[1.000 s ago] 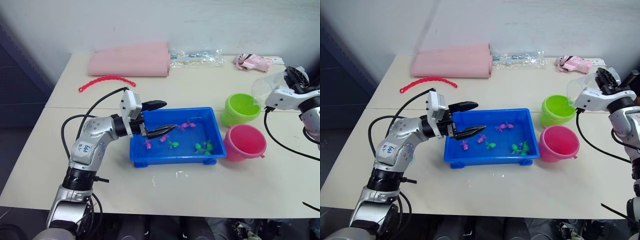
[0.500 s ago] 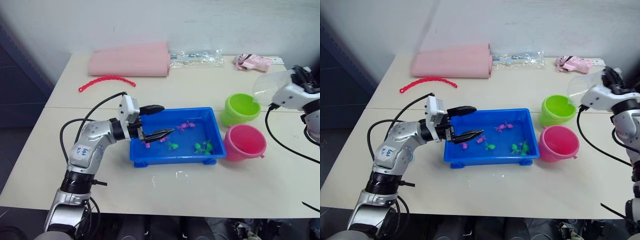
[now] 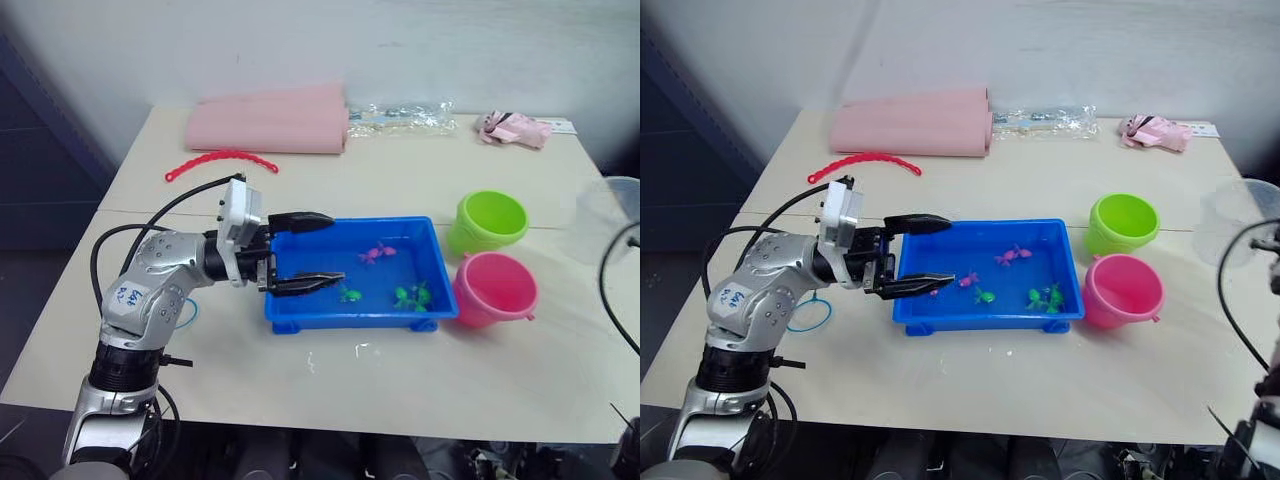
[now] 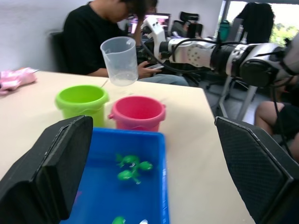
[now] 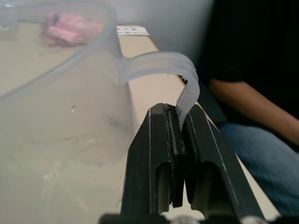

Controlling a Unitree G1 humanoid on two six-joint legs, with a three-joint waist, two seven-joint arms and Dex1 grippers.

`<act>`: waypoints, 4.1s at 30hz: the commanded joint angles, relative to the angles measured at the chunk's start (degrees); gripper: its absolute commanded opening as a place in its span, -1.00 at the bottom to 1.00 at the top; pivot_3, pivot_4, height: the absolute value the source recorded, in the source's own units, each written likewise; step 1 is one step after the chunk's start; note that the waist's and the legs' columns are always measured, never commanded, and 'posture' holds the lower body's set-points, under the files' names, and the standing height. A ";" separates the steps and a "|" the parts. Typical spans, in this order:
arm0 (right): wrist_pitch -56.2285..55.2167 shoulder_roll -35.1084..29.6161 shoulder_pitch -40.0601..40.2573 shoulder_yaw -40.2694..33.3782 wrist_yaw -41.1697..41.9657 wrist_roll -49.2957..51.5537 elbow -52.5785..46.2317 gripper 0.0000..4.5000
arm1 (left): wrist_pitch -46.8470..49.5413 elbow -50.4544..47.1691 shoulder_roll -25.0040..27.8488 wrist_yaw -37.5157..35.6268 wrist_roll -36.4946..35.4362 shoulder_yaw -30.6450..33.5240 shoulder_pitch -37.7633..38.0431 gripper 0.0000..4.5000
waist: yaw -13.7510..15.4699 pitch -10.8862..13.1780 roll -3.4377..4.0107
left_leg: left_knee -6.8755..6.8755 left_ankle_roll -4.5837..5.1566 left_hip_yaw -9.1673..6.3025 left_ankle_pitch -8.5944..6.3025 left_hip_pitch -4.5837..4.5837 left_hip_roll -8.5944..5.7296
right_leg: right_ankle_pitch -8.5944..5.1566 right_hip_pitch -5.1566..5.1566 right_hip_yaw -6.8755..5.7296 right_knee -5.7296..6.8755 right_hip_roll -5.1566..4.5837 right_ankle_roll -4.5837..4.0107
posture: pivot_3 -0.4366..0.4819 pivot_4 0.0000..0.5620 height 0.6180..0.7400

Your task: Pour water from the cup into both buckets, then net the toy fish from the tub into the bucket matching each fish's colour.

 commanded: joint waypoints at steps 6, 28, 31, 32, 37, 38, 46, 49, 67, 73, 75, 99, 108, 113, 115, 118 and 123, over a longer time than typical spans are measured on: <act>-1.74 12.61 7.11 -6.73 -8.42 5.91 -7.94 -0.96 | -0.14 -2.22 -1.63 1.40 -0.45 -1.27 0.88 1.00 | -1.01 0.00 0.01 | -0.02 -0.05 0.16 0.06 0.16 0.03 | 0.00 -0.08 0.24 0.03 0.03 -0.01 | -0.05 -0.47 1.00; 5.32 25.69 27.25 -6.41 -10.97 12.01 -32.87 0.97 | -3.03 -0.19 0.36 0.57 0.81 -0.38 4.34 1.00 | -0.85 -0.02 0.04 | -0.09 -0.04 0.18 0.04 0.15 0.01 | -0.01 -0.14 0.39 0.03 -0.02 -0.02 | -0.05 -0.47 1.00; 6.80 26.17 32.88 -6.76 -7.50 14.87 -38.31 0.97 | -3.83 -0.16 1.68 -0.35 1.13 0.19 6.24 1.00 | -0.92 -0.03 0.06 | -0.09 -0.05 0.20 0.02 0.18 0.03 | -0.01 -0.15 0.42 0.05 -0.01 -0.02 | -0.05 -0.47 1.00; 6.73 26.23 35.70 -7.32 -4.61 16.77 -41.37 0.97 | -3.83 -0.26 2.47 -0.63 0.97 0.95 7.47 1.00 | -0.87 -0.11 0.22 | -0.11 -0.04 0.20 0.02 0.17 0.02 | -0.01 -0.18 0.46 0.06 -0.03 -0.03 | -0.05 -0.47 1.00; -1.54 20.61 44.92 -6.98 13.15 17.49 -53.88 0.97 | -12.31 1.85 4.37 3.06 6.69 6.27 12.83 1.00 | -0.89 -0.18 0.35 | -0.37 -0.04 0.26 -0.04 0.21 0.06 | -0.07 -0.22 0.60 -0.04 -0.01 -0.12 | -0.05 -0.47 1.00; -4.96 18.38 46.11 -6.37 17.92 15.47 -54.30 0.97 | -14.19 2.40 3.83 4.70 7.36 8.24 13.98 1.00 | -1.03 -0.18 0.36 | -0.34 0.00 0.29 -0.06 0.24 0.06 | -0.06 -0.20 0.58 -0.05 -0.01 -0.10 | -0.05 -0.47 1.00; -9.05 2.64 41.81 2.11 35.56 12.55 -57.40 0.97 | -17.61 2.99 1.86 13.31 5.56 23.50 27.94 1.00 | -1.34 -0.14 -0.37 | -0.70 0.07 0.95 -0.37 0.95 0.27 | 0.02 0.04 1.05 -0.20 -0.03 -0.05 | -0.05 -0.47 1.00; -7.91 -0.05 37.22 7.59 38.33 12.24 -58.44 0.97 | -19.64 1.22 0.20 17.02 5.66 30.79 35.80 1.00 | -0.94 -0.11 -0.53 | -0.70 -0.16 0.90 -0.43 0.90 0.52 | -0.01 -0.02 1.03 -0.30 -0.02 -0.18 | -0.05 -0.47 1.00; -21.40 3.76 24.23 26.02 56.79 10.73 -48.26 0.97 | -16.08 -0.48 -12.84 34.23 5.73 45.91 64.02 1.00 | -0.65 -0.08 -1.04 | -0.06 -0.07 0.77 -1.34 0.74 0.65 | -0.03 0.20 1.14 -0.52 -0.20 -0.27 | -0.05 -0.47 1.00; -14.20 3.23 19.89 27.51 54.50 15.13 -53.18 0.97 | 0.44 -6.87 -7.32 46.47 3.30 42.86 52.85 1.00 | -0.28 -0.08 -1.04 | -0.05 -0.13 0.71 -1.33 0.73 0.71 | -0.02 0.18 1.11 -0.48 -0.20 -0.35 | -0.05 -0.47 1.00; -10.26 2.67 18.66 28.04 53.08 16.58 -55.09 0.97 | 8.09 -6.88 -4.14 51.86 4.51 40.49 46.16 1.00 | 0.14 -0.07 -1.02 | -0.05 -0.19 0.64 -1.26 0.74 0.73 | 0.02 0.15 1.09 -0.41 -0.19 -0.44 | -0.05 -0.47 1.00; -5.38 3.69 22.92 25.17 49.19 15.39 -58.83 1.00 | 22.70 34.34 -3.13 57.37 17.13 20.68 7.74 -0.10 | 0.53 -0.18 -0.92 | -0.06 -0.22 0.99 -0.84 0.85 0.62 | 0.07 0.08 0.50 -0.17 -0.06 -0.32 | -0.05 -0.47 1.00; -6.64 3.13 25.10 23.26 50.80 16.28 -58.21 1.00 | 14.71 26.55 1.84 43.34 14.97 21.44 11.60 -0.96 | 0.61 -0.23 -0.83 | -0.07 -0.18 1.03 -0.83 0.83 0.54 | 0.08 0.07 0.51 -0.21 -0.06 -0.30 | -0.05 -0.47 1.00; 3.34 -1.14 23.77 22.58 49.36 21.68 -61.59 1.00 | -2.73 18.54 13.18 14.20 9.75 23.31 16.42 -0.96 | 0.22 -0.01 -1.17 | -0.10 -0.38 1.00 -0.83 0.65 0.81 | 0.06 -0.16 0.49 -0.25 -0.08 -0.41 | -0.05 -0.47 1.00; 9.17 -3.92 22.50 23.16 47.94 23.91 -62.99 1.00 | -11.63 13.50 15.89 -2.03 4.52 23.63 16.79 -0.96 | 0.18 0.00 -1.18 | -0.10 -0.76 0.97 -0.99 0.54 0.89 | 0.04 -0.28 0.44 -0.28 -0.04 -0.52 | -0.05 -0.47 1.00; 18.20 -7.21 16.88 26.14 42.95 24.53 -64.52 1.00 | -13.41 13.48 22.13 -9.58 7.03 17.63 12.52 -0.96 | 0.37 0.05 -0.91 | -0.09 -0.78 0.86 -0.99 0.44 0.88 | 0.05 -0.26 0.50 -0.42 -0.16 -0.58 | -0.05 -0.47 1.00; 26.59 -9.31 6.11 32.35 41.36 24.44 -65.84 1.00 | -11.27 9.25 25.75 -17.24 13.08 1.85 1.33 -0.96 | 0.43 0.15 -0.49 | -0.15 -0.35 0.86 -0.77 0.20 0.86 | 0.10 -0.46 0.45 -0.44 -0.01 -0.65 | -0.05 -0.47 1.00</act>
